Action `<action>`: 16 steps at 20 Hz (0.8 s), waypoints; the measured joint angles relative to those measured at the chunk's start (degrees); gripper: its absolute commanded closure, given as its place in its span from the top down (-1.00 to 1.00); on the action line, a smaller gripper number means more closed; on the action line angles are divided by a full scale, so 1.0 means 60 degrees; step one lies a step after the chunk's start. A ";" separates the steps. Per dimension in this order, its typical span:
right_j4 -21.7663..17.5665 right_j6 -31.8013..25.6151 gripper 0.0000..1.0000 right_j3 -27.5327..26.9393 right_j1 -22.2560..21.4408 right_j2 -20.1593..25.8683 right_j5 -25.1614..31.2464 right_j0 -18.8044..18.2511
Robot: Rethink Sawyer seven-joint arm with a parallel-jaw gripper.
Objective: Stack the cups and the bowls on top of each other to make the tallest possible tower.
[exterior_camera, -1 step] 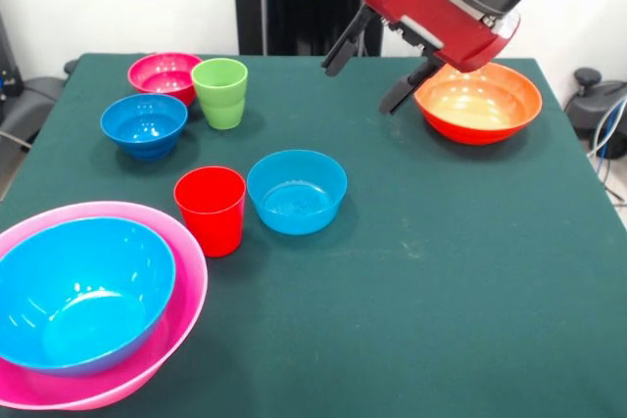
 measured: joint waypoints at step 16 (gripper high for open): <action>0.0004 0.0776 1.00 0.0730 0.0196 -0.0107 -0.1217 0.0393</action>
